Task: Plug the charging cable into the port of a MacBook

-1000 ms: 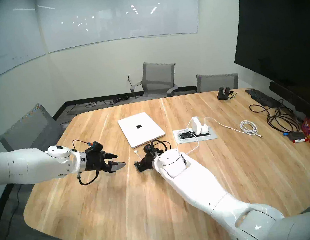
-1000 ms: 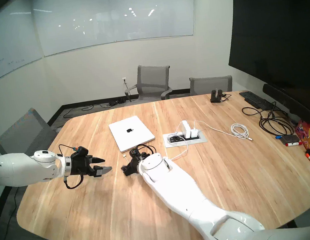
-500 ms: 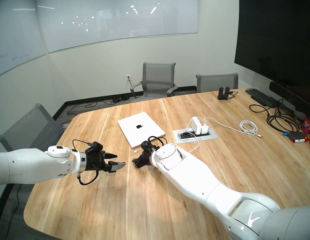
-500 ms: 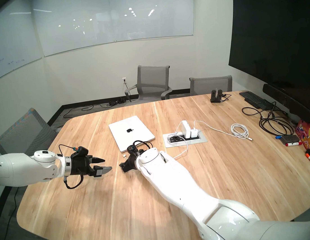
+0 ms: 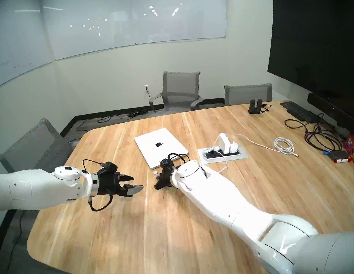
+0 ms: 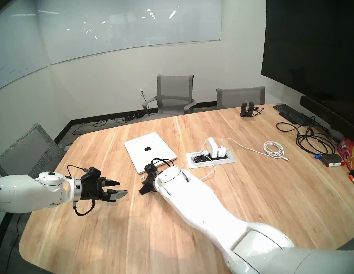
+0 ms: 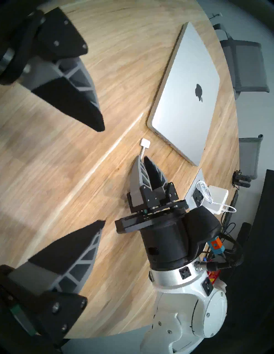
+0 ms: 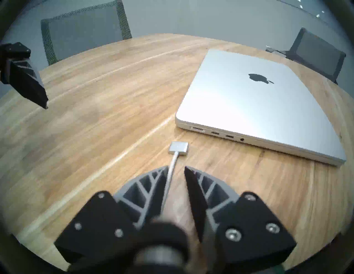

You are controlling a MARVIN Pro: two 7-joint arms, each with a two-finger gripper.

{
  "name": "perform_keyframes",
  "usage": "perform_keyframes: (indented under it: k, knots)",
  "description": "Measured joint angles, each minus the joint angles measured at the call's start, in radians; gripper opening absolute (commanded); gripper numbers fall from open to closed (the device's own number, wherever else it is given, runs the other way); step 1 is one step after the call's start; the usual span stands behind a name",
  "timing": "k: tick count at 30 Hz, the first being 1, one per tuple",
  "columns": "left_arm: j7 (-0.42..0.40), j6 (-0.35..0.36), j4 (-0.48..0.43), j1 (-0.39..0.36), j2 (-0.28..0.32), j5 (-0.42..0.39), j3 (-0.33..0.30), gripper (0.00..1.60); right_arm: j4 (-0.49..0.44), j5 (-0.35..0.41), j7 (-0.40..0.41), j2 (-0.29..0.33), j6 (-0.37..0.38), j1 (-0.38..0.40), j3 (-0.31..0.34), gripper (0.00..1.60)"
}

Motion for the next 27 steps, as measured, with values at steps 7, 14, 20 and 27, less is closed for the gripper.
perform_keyframes:
  k: [7,14,20,27]
  knots:
    - [0.000,0.000,0.000,0.000,0.000,0.000,0.000,1.60,-0.021,0.006,0.002,0.003,0.008,-0.013,0.001,0.16]
    - [0.000,0.000,0.000,0.000,0.000,0.000,0.000,1.60,-0.049,0.024,0.001,0.005,0.015,-0.039,0.025,0.06]
    - [0.000,0.000,0.000,0.000,0.000,0.000,0.000,1.60,-0.059,0.046,0.000,0.002,0.016,-0.055,0.052,0.00]
    - [0.000,0.000,0.000,0.000,0.000,0.000,0.000,1.60,-0.069,0.082,-0.001,-0.006,0.019,-0.077,0.093,0.00]
